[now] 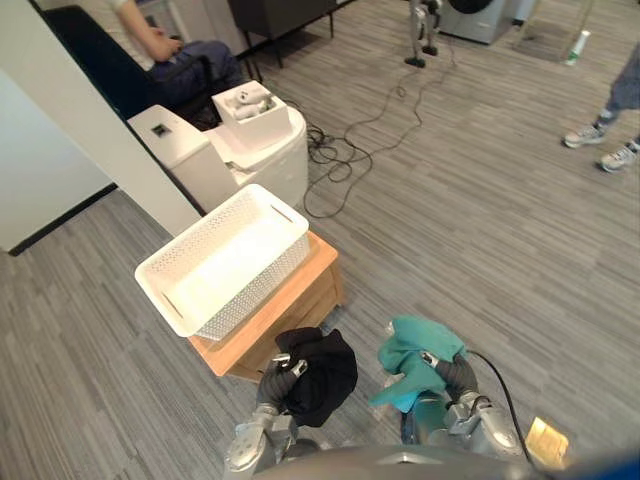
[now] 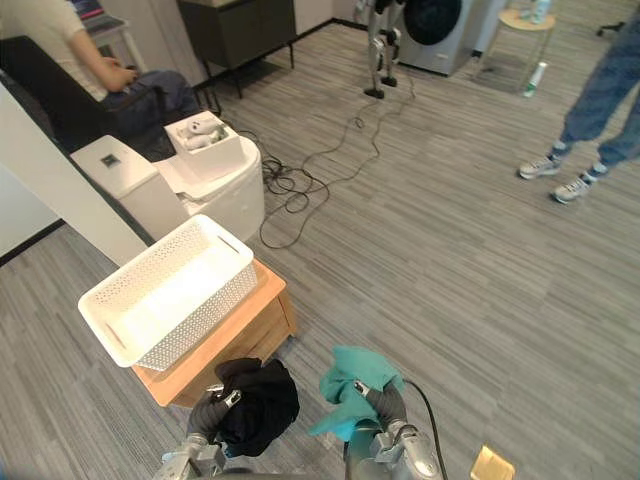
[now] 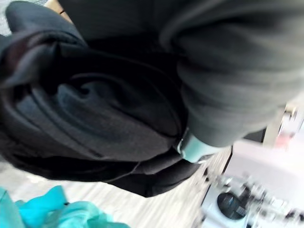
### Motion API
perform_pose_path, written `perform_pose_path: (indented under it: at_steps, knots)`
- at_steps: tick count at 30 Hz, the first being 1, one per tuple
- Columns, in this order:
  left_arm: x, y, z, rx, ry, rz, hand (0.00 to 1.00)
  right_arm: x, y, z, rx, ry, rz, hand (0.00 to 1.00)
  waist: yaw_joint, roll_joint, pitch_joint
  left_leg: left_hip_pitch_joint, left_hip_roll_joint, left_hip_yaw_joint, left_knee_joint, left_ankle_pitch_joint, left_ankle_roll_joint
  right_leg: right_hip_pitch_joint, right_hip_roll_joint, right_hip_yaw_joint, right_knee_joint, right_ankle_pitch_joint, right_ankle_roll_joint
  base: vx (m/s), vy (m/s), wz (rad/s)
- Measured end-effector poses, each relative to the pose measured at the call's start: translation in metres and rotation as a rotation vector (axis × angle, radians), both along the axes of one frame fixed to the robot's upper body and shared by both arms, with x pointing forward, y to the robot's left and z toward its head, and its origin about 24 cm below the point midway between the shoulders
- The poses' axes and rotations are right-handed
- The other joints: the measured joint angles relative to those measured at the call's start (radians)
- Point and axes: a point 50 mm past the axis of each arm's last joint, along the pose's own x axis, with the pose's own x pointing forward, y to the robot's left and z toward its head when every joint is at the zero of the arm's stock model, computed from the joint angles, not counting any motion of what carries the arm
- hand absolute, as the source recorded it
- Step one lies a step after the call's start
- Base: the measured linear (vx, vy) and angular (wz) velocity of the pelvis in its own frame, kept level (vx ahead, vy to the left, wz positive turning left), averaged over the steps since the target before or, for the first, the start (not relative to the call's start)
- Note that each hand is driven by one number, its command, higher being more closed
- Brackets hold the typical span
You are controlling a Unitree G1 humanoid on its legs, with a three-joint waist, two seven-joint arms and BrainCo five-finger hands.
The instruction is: Tidy the bed and pick cloth on bed and put in laundry
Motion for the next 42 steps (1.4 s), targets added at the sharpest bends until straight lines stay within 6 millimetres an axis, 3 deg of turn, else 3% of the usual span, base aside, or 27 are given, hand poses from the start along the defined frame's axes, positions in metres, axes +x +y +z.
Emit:
perform_pose_path:
  at_steps: [1,3,4,5,6,9,14,16,18,20,21,22,23,24,25,27,28,29,30,32,33,34,35,39,42]
  knots:
    - [-0.001,-0.001,0.002,-0.009,-0.01,-0.007,1.0,-0.001,-0.003,0.0,-0.009,0.006,-0.002,1.0,0.004,-0.004,0.004,-0.053,0.004,0.06,0.077,-0.041,0.017,0.059,-0.006,-0.027,-0.046,0.0,-0.002,0.3,-0.104,0.68]
    - [-0.001,-0.002,0.005,-0.024,-0.03,-0.015,1.0,-0.001,-0.007,0.0,-0.022,0.004,-0.008,1.0,0.018,0.001,0.001,-0.073,-0.008,0.164,0.031,-0.063,0.035,0.117,-0.012,-0.059,-0.088,0.002,-0.003,0.2,-0.016,0.35]
    - [0.001,-0.003,0.007,-0.032,-0.047,-0.023,1.0,-0.002,-0.009,0.001,-0.027,0.001,-0.012,1.0,0.027,0.01,0.0,-0.075,-0.018,0.227,-0.057,-0.061,0.039,0.147,-0.012,-0.078,-0.108,0.006,0.001,0.26,0.051,0.45]
    - [0.005,-0.004,0.01,-0.042,-0.061,-0.02,1.0,-0.001,-0.011,0.002,-0.032,-0.005,-0.012,1.0,0.027,0.02,-0.003,-0.07,-0.039,0.311,-0.216,-0.03,0.066,0.17,-0.012,-0.107,-0.113,0.011,0.013,0.29,0.076,0.71]
    - [0.005,-0.001,0.009,-0.05,-0.053,-0.001,1.0,-0.001,-0.01,0.001,-0.032,0.0,-0.006,1.0,0.025,0.016,-0.025,-0.031,-0.064,0.359,-0.31,-0.033,0.083,0.188,-0.022,-0.128,-0.121,0.014,0.024,0.32,0.086,0.77]
    - [0.016,0.0,0.016,-0.052,-0.097,0.011,1.0,0.004,-0.004,0.005,-0.008,-0.026,0.021,1.0,0.028,-0.036,-0.043,-0.007,-0.149,0.364,-0.469,0.012,0.115,0.201,-0.061,-0.202,-0.182,0.031,0.049,0.28,0.067,0.68]
    - [0.009,0.002,0.015,-0.041,-0.07,0.026,1.0,0.011,0.002,0.008,0.004,-0.043,0.037,1.0,0.051,-0.058,-0.049,0.109,-0.225,0.358,-0.619,0.091,0.113,0.3,-0.101,-0.255,-0.188,0.035,0.056,0.21,0.041,0.49]
    - [0.009,0.002,0.014,-0.042,-0.065,0.025,1.0,0.019,0.011,0.012,0.014,-0.069,0.058,1.0,0.055,-0.067,-0.051,0.124,-0.243,0.343,-0.671,0.129,0.112,0.287,-0.122,-0.286,-0.123,0.019,0.076,0.14,-0.03,0.56]
    - [0.009,-0.001,0.014,-0.045,-0.057,0.011,1.0,0.021,0.012,0.014,0.013,-0.075,0.059,1.0,0.055,-0.076,-0.044,0.134,-0.257,0.331,-0.695,0.128,0.112,0.254,-0.154,-0.301,0.014,-0.019,0.091,0.08,0.0,0.75]
    - [0.008,-0.002,0.013,-0.02,-0.043,-0.026,1.0,0.021,0.015,0.014,0.017,-0.072,0.036,1.0,0.05,-0.095,-0.034,0.171,-0.281,0.317,-0.719,0.115,0.131,0.169,-0.24,-0.268,0.337,-0.03,0.068,0.06,0.072,1.23]
    - [0.008,0.0,0.013,-0.005,-0.045,-0.034,1.0,0.021,0.018,0.016,0.023,-0.086,0.034,1.0,0.043,-0.107,-0.025,0.201,-0.281,0.276,-0.722,0.068,0.146,0.113,-0.256,-0.197,0.509,0.019,0.033,0.14,0.029,1.49]
    - [0.011,0.002,0.015,0.011,-0.058,-0.045,1.0,0.021,0.022,0.018,0.024,-0.098,0.036,1.0,0.039,-0.116,-0.019,0.216,-0.274,0.221,-0.734,0.035,0.137,0.053,-0.249,-0.113,0.61,-0.069,0.047,0.18,-0.073,1.44]
    - [0.011,0.008,0.014,0.028,-0.054,-0.041,1.0,0.022,0.029,0.021,0.028,-0.113,0.059,1.0,0.046,-0.137,-0.02,0.211,-0.275,0.179,-0.728,0.028,0.139,0.015,-0.229,-0.058,0.612,-0.149,0.046,0.15,-0.135,1.29]
    - [0.012,0.009,0.014,0.04,-0.05,-0.05,1.0,0.022,0.034,0.024,0.023,-0.131,0.073,1.0,0.042,-0.138,-0.017,0.21,-0.261,0.135,-0.728,0.027,0.139,-0.015,-0.189,-0.018,0.58,-0.19,0.037,0.15,-0.195,1.42]
    - [0.014,0.009,0.014,0.042,-0.054,-0.062,1.0,0.023,0.037,0.028,0.017,-0.162,0.082,1.0,0.023,-0.122,-0.008,0.207,-0.228,0.077,-0.719,0.033,0.122,-0.033,-0.125,0.02,0.486,-0.199,0.034,0.1,-0.127,1.38]
    - [0.02,0.008,0.017,0.045,-0.076,-0.095,1.0,0.025,0.037,0.034,0.011,-0.193,0.059,1.0,0.01,-0.116,-0.008,0.187,-0.21,-0.005,-0.714,0.03,0.098,-0.045,-0.056,0.123,0.27,-0.167,0.067,0.08,-0.14,1.36]
    - [0.021,0.009,0.018,0.049,-0.081,-0.104,1.0,0.025,0.037,0.036,0.01,-0.204,0.049,1.0,0.009,-0.126,-0.012,0.178,-0.219,-0.028,-0.714,0.029,0.09,-0.047,-0.047,0.174,0.185,-0.141,0.072,0.08,-0.191,1.31]
    - [0.022,0.014,0.018,0.071,-0.077,-0.121,1.0,0.027,0.037,0.04,0.011,-0.224,0.032,1.0,0.004,-0.166,-0.027,0.17,-0.255,-0.068,-0.715,0.024,0.072,-0.041,-0.047,0.258,0.079,-0.041,0.088,0.19,-0.253,0.92]
    - [0.019,0.007,0.013,0.059,-0.049,-0.127,1.0,0.028,0.032,0.042,-0.004,-0.232,0.015,1.0,0.009,-0.128,-0.037,0.177,-0.228,-0.072,-0.718,0.028,0.057,-0.014,-0.031,0.234,0.056,-0.037,0.078,0.2,-0.187,0.62]
    - [0.014,0.001,0.011,0.045,-0.036,-0.142,1.0,0.035,0.028,0.054,-0.009,-0.299,-0.002,1.0,0.016,-0.084,-0.031,0.178,-0.194,-0.061,-0.718,0.019,0.039,-0.003,-0.006,0.218,0.035,-0.026,0.062,0.22,-0.119,0.09]
    - [0.013,-0.002,0.01,0.042,-0.034,-0.153,1.0,0.039,0.028,0.064,-0.003,-0.341,-0.004,1.0,0.003,-0.065,-0.034,0.178,-0.184,-0.041,-0.719,0.023,0.032,0.012,0.001,0.2,0.021,-0.023,0.058,0.16,-0.07,0.19]
    - [0.01,-0.003,0.01,0.041,-0.029,-0.155,1.0,0.041,0.029,0.069,0.001,-0.368,-0.003,1.0,-0.006,-0.068,-0.032,0.181,-0.177,-0.03,-0.723,0.025,0.029,0.02,0.006,0.195,0.016,-0.022,0.056,0.15,-0.052,0.27]
    - [0.009,-0.003,0.01,0.036,-0.028,-0.151,1.0,0.046,0.029,0.084,0.007,-0.436,-0.004,1.0,-0.01,-0.06,-0.037,0.201,-0.167,-0.016,-0.741,0.028,0.025,0.037,0.017,0.195,0.006,-0.02,0.053,0.13,-0.033,0.07]
    - [0.008,0.0,0.011,0.037,-0.034,-0.161,1.0,0.064,0.022,0.142,-0.009,-0.697,-0.011,1.0,-0.001,-0.085,-0.05,0.214,-0.16,0.002,-0.756,0.03,0.022,0.065,0.025,0.197,-0.051,0.002,0.05,0.06,0.007,-0.04]
    - [0.001,0.002,0.009,0.033,-0.021,-0.18,1.0,0.08,0.006,0.182,-0.09,-0.862,-0.018,1.0,0.002,-0.101,-0.063,0.211,-0.171,0.009,-0.763,0.033,0.028,0.092,0.021,0.204,-0.119,0.034,0.06,-0.02,0.044,-0.01]
